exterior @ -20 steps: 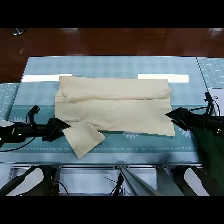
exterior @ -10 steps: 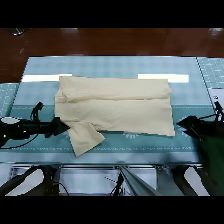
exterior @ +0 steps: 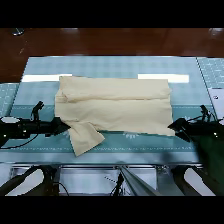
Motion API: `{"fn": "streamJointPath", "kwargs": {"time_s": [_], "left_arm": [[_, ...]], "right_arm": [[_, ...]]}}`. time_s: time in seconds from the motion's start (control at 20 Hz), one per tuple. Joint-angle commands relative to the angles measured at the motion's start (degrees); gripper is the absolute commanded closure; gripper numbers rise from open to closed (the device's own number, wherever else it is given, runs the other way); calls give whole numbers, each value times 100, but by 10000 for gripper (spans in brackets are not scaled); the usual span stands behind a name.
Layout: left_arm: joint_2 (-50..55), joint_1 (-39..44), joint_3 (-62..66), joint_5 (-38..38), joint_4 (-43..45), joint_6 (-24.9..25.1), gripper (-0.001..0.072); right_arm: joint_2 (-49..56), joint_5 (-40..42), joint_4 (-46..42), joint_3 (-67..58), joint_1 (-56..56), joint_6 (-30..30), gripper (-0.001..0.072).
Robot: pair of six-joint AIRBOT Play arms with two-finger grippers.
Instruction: Fold the shirts.
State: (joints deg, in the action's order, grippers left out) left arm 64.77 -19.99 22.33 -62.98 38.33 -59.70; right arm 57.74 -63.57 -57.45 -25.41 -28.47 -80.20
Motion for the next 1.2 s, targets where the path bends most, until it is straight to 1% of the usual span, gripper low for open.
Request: {"fn": "streamJointPath", "kwargs": {"time_s": [0.0, 0.1, 0.15, 0.2, 0.3, 0.45, 0.55, 0.65, 0.75, 0.9, 1.05, 1.15], "left_arm": [[4, 2, 7, -2, -4, 9, 673], [4, 0, 31, 0, -2, 11, 674], [4, 0, 81, 0, -2, 11, 673], [2, 0, 160, -9, -2, 7, 673], [2, -2, 452, -136, 0, 9, 674], [2, -48, 1207, -393, -2, 2, 674], [31, -7, 1711, -282, 2, -138, 674], [216, 111, 2197, -144, 2, -249, 674], [660, 328, 2752, -109, 2, -426, 674], [1572, 671, 3650, -63, 0, -468, 675], [2549, 776, 4664, -66, 2, -898, 674], [3086, 776, 5327, -66, 2, -1169, 675]], "right_arm": [[612, 466, 400, -256, 378, 44, 128], [857, 317, 623, -444, 647, 293, 483], [922, 170, 697, -555, 782, 562, 685], [935, 20, 691, -675, 861, 721, 688], [935, -310, 503, -1012, 881, 743, 689], [938, -444, 66, -1770, 881, 472, 689], [1016, -435, 74, -2291, 883, 308, 689], [1266, -402, 286, -2728, 970, 291, 689], [1631, -310, 514, -3095, 1012, 284, 689], [2210, -57, 901, -3569, 1012, 343, 689], [2719, 223, 1143, -4022, 1012, 361, 689], [3073, 269, 1226, -4389, 1012, 356, 689]]}}
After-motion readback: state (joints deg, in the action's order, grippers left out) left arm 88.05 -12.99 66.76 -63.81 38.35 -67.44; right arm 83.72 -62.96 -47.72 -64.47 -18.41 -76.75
